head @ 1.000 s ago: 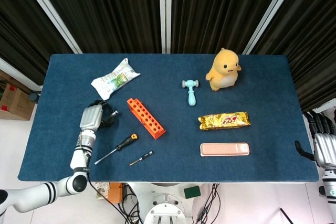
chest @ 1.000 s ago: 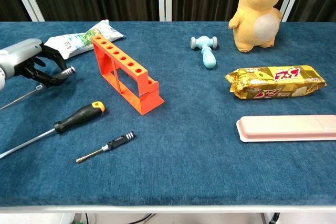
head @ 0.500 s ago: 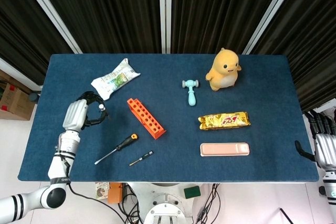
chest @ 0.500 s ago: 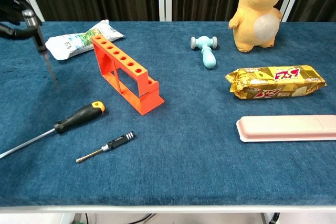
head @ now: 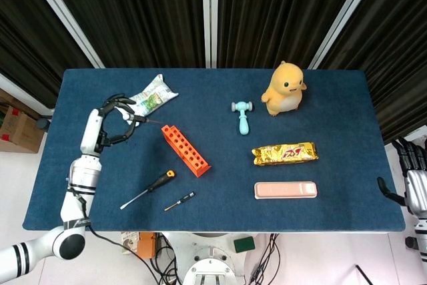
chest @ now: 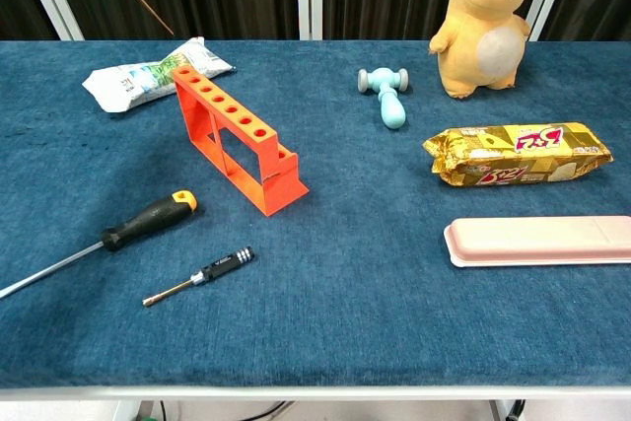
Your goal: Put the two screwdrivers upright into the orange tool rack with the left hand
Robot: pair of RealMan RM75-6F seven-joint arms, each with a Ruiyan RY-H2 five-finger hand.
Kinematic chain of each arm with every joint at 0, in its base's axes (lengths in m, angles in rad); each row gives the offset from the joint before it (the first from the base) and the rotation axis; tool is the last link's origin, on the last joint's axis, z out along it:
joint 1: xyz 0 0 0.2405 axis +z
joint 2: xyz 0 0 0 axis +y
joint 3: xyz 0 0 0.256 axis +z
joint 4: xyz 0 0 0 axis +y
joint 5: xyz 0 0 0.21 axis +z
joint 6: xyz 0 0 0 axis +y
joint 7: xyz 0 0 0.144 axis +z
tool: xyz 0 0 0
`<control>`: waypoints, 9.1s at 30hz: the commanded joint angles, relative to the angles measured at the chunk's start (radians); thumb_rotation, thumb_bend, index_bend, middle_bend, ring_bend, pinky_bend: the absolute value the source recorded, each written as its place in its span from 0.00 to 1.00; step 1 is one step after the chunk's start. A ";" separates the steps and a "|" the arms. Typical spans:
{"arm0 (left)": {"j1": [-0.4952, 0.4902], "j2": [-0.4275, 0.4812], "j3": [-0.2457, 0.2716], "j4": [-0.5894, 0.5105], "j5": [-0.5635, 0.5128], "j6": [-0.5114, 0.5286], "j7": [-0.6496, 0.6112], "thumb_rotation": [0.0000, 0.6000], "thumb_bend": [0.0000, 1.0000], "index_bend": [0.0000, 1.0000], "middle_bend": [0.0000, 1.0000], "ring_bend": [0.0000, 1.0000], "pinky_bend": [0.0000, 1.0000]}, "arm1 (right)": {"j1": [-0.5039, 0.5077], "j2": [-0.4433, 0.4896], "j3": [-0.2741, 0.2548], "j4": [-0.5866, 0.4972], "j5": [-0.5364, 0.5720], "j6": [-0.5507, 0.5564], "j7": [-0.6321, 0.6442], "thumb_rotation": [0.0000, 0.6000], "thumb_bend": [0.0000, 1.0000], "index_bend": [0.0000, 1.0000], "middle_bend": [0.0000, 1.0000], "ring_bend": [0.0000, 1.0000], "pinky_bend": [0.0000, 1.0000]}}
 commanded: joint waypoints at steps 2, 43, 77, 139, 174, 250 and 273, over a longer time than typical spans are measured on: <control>-0.015 0.021 -0.016 -0.030 -0.025 -0.014 0.028 0.98 0.42 0.66 0.33 0.15 0.19 | 0.002 0.000 0.002 0.001 0.005 -0.005 0.002 1.00 0.35 0.00 0.00 0.00 0.00; -0.134 -0.013 0.003 0.070 -0.137 -0.140 0.090 0.94 0.45 0.67 0.33 0.15 0.18 | -0.002 0.008 0.004 0.003 0.002 0.005 0.014 1.00 0.36 0.00 0.00 0.00 0.00; -0.179 -0.162 0.095 0.253 -0.066 -0.146 0.172 0.94 0.45 0.68 0.32 0.15 0.18 | 0.000 0.010 0.006 -0.005 0.020 -0.008 -0.005 1.00 0.36 0.00 0.00 0.00 0.00; -0.174 -0.187 0.120 0.300 -0.020 -0.182 0.139 0.94 0.42 0.16 0.26 0.12 0.16 | 0.001 0.014 0.010 -0.013 0.034 -0.020 -0.005 1.00 0.36 0.00 0.00 0.00 0.00; 0.048 -0.038 0.371 0.044 -0.098 -0.039 0.710 0.77 0.25 0.25 0.19 0.08 0.16 | -0.026 0.020 0.037 0.004 0.038 0.037 0.066 1.00 0.36 0.00 0.00 0.00 0.00; 0.075 0.023 0.274 -0.169 -0.022 0.045 0.583 1.00 0.35 0.64 0.31 0.14 0.22 | -0.017 0.026 0.016 0.008 -0.006 0.028 0.079 1.00 0.36 0.00 0.00 0.00 0.00; 0.071 0.225 0.204 -0.371 -0.009 0.019 0.461 1.00 0.35 0.73 0.43 0.24 0.32 | -0.037 -0.039 0.020 0.109 -0.133 0.219 0.213 1.00 0.36 0.00 0.00 0.00 0.00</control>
